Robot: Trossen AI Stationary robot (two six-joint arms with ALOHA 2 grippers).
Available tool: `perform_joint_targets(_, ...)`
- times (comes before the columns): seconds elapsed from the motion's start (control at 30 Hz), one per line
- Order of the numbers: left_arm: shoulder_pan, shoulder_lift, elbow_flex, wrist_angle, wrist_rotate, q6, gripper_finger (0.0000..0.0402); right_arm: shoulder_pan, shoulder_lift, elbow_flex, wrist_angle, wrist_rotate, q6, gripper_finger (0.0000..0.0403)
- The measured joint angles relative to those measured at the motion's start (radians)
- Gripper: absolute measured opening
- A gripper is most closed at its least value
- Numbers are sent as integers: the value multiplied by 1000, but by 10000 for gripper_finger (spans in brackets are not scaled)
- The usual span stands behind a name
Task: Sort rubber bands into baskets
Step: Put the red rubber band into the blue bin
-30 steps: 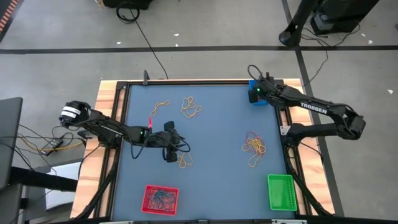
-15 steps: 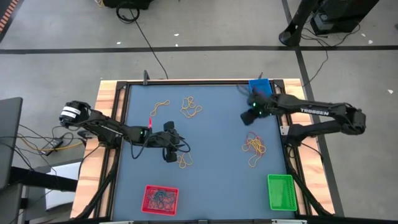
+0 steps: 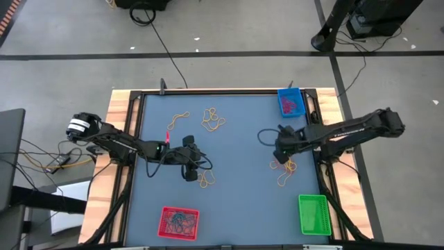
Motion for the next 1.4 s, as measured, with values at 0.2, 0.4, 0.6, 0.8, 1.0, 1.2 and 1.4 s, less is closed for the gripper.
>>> perform_joint_targets(0.2, 0, 0, 0, -3, 0, -10, 138, 52, 110, -1, 12, 20, 51, 89)
perform_joint_targets(0.4, -1, 0, 0, -5, 0, -28, 138, 50, 238, -1, 16, 32, -9, 89)
perform_joint_targets(0.6, 0, 0, 0, -4, 0, -25, 138, 2, 303, -1, 60, 33, -93, 93)
perform_joint_targets(0.8, 0, 0, 0, -6, 0, -27, 138, -39, 321, -1, 131, -10, -156, 94)
perform_joint_targets(1.0, 0, 0, 0, -10, 0, -27, 138, -67, 323, -25, 143, -61, -202, 94)
perform_joint_targets(1.2, 0, 0, 0, 3, 0, -8, 138, -125, 317, -90, 208, -112, -274, 93)
perform_joint_targets(1.4, 0, 0, 0, 35, 0, 21, 138, -169, 298, -97, 232, -153, -382, 74)
